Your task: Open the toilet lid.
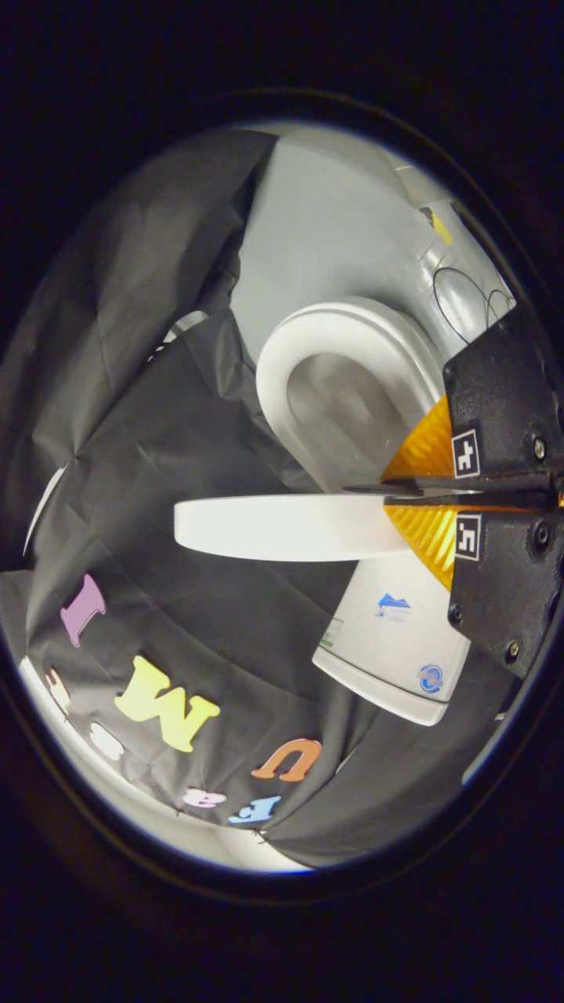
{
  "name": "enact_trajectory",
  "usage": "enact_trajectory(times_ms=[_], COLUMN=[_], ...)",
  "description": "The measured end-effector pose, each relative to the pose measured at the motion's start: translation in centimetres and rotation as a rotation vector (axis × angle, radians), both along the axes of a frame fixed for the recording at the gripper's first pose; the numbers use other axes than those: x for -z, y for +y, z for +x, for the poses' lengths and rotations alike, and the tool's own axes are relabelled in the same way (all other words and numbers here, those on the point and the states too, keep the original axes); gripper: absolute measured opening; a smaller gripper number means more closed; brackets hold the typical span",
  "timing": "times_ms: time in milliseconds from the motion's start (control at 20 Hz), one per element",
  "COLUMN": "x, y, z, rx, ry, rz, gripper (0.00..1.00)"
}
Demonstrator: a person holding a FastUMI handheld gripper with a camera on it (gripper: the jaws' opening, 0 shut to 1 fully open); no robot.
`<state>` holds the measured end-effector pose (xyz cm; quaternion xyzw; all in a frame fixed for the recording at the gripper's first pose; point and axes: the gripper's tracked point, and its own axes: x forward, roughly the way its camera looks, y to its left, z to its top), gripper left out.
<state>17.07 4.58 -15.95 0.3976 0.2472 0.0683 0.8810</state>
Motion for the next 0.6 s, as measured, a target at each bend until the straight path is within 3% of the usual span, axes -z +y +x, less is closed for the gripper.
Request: enact_trajectory(times_ms=[600], x=[-2.4], y=[2.8], z=[-0.3], rx=[-0.015], ry=[-0.043], rz=[-0.110], gripper=[0.04])
